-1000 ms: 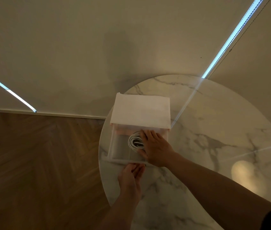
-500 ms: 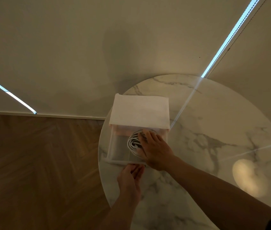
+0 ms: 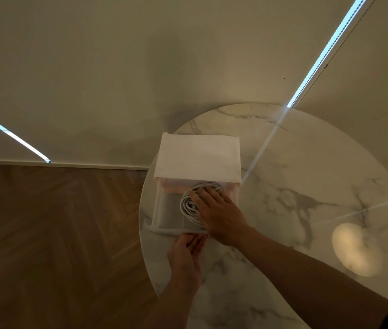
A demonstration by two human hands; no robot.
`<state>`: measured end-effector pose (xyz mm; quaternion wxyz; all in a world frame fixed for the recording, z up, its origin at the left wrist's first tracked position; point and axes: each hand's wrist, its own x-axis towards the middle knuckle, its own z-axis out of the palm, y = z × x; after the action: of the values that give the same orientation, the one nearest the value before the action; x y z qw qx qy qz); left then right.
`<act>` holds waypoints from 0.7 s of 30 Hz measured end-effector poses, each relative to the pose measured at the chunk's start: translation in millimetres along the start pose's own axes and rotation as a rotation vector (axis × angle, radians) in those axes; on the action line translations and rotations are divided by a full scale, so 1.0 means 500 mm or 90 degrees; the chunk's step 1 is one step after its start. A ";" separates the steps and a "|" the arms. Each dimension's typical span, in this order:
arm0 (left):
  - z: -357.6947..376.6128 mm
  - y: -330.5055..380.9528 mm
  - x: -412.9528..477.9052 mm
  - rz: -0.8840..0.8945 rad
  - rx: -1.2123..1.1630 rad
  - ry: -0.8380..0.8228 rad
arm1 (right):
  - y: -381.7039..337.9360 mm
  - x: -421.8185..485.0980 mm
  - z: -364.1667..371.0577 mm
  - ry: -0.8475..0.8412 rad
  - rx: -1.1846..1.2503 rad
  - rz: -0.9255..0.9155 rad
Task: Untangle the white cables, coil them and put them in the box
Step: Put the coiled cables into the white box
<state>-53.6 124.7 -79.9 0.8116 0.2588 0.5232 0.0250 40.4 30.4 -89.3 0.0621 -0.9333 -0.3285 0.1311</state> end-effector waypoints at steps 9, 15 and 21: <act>0.000 -0.001 -0.003 0.010 0.014 -0.010 | 0.014 -0.002 0.001 -0.020 0.024 -0.016; 0.005 0.001 -0.009 0.007 0.011 0.002 | 0.026 0.002 -0.009 -0.038 -0.015 -0.053; 0.009 0.001 -0.009 0.010 0.004 0.001 | 0.030 0.012 -0.010 -0.021 -0.074 -0.084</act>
<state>-51.6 121.8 -74.6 0.8103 0.2654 0.5217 0.0302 54.9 22.4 -89.0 0.0109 -0.9095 -0.3971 0.1225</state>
